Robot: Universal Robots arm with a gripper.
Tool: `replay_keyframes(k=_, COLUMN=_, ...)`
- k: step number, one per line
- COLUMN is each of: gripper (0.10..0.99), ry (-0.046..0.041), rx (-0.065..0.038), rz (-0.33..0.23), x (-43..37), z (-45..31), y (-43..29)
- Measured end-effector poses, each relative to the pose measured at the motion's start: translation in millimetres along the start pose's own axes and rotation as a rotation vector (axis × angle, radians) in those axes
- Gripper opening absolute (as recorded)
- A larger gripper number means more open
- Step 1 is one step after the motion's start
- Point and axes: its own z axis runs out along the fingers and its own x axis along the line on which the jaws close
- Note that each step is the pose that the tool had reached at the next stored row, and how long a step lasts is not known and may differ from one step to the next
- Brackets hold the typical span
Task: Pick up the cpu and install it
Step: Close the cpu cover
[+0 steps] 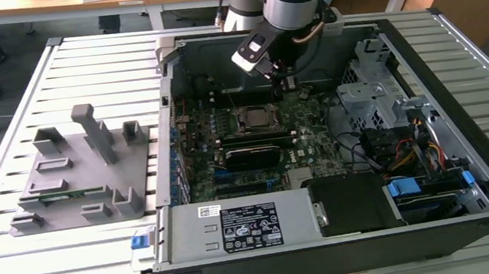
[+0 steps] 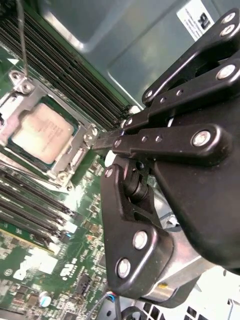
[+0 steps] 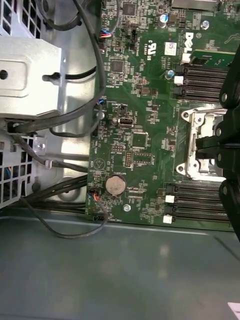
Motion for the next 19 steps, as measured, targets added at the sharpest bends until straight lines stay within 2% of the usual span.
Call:
replay_keyframes(k=10, gripper=0.106, ry=0.0001, rx=0.0, rz=0.0, x=-0.8, z=2.1, y=-15.5)
replay_keyframes(k=19, gripper=0.106, ry=0.0001, rx=0.0, rz=0.0, x=0.0, z=8.1, y=-37.5)
